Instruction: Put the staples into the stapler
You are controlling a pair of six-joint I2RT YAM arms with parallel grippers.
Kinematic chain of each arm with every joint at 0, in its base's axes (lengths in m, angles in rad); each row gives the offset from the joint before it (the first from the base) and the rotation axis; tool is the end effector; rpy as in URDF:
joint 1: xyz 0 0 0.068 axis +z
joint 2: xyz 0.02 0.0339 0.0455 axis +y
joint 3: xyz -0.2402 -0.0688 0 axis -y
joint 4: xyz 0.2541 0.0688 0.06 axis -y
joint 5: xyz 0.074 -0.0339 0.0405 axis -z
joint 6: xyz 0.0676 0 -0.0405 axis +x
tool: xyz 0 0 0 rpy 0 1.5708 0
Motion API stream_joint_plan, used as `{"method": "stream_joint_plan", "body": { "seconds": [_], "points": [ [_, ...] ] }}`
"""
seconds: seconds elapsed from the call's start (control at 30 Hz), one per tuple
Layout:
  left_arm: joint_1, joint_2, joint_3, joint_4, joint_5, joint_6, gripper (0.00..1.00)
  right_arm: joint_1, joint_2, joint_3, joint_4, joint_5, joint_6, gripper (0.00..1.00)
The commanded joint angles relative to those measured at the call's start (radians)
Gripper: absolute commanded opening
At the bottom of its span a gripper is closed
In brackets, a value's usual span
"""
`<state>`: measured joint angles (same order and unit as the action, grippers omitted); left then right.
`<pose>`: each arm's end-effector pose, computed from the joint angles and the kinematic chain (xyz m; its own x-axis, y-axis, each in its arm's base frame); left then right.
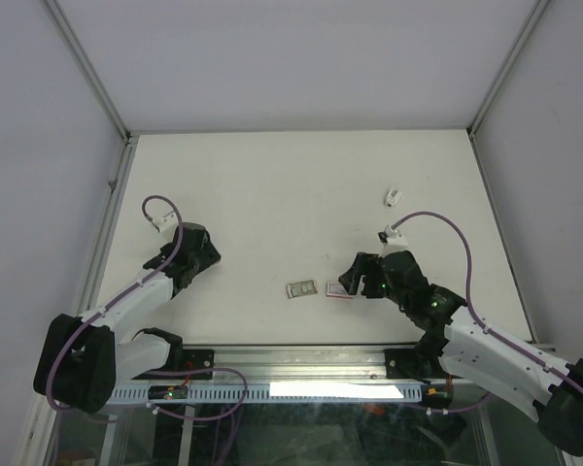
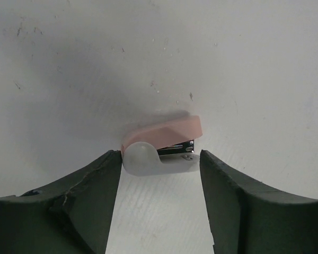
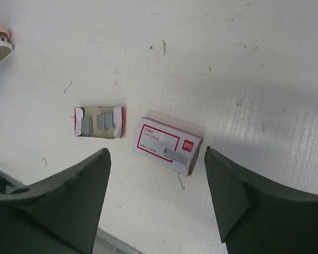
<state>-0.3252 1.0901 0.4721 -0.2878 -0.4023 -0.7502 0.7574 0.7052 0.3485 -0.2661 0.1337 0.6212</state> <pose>0.2310 -0.0500 0.1210 -0.5899 -0.4632 -0.6615 -0.4608 0.8657 -0.1953 0.1593 0.1382 0.1544 -0.6952 0.1365 -0.7058 -0.2430 0.8793 0.4095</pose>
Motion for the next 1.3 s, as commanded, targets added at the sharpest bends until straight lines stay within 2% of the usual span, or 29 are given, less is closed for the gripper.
{"method": "stream_joint_plan", "body": {
  "seconds": [0.0, 0.27, 0.4, 0.6, 0.77, 0.87, 0.97, 1.13, 1.27],
  "points": [
    [0.01, 0.043, 0.015, 0.061, 0.057, 0.039, 0.59, -0.003, -0.021, 0.004, 0.04, 0.008, 0.0, 0.75],
    [-0.002, 0.153, 0.053, 0.128, 0.133, 0.089, 0.39, -0.002, -0.009, 0.001, 0.036, 0.01, 0.007, 0.75],
    [-0.091, 0.214, 0.082, 0.178, 0.149, 0.095, 0.35, -0.003, -0.002, 0.003, 0.036, 0.014, 0.01, 0.75],
    [-0.287, 0.301, 0.148, 0.27, 0.157, 0.161, 0.33, -0.002, 0.02, 0.006, 0.058, 0.016, 0.024, 0.75],
    [-0.353, 0.397, 0.182, 0.361, 0.223, 0.241, 0.34, -0.003, 0.02, 0.023, 0.036, 0.02, 0.029, 0.75],
    [-0.361, 0.424, 0.205, 0.39, 0.273, 0.277, 0.4, -0.002, 0.007, 0.021, 0.042, 0.013, 0.024, 0.75],
    [-0.362, 0.394, 0.202, 0.415, 0.288, 0.297, 0.55, -0.003, -0.001, 0.026, 0.059, -0.001, 0.0, 0.77],
    [-0.359, 0.204, 0.164, 0.437, 0.225, 0.31, 0.83, -0.003, 0.022, 0.063, 0.12, -0.07, -0.058, 0.83],
    [-0.331, 0.03, 0.093, 0.479, 0.203, 0.289, 0.95, -0.003, 0.125, 0.116, 0.195, -0.141, -0.088, 0.85]
  ]
}}
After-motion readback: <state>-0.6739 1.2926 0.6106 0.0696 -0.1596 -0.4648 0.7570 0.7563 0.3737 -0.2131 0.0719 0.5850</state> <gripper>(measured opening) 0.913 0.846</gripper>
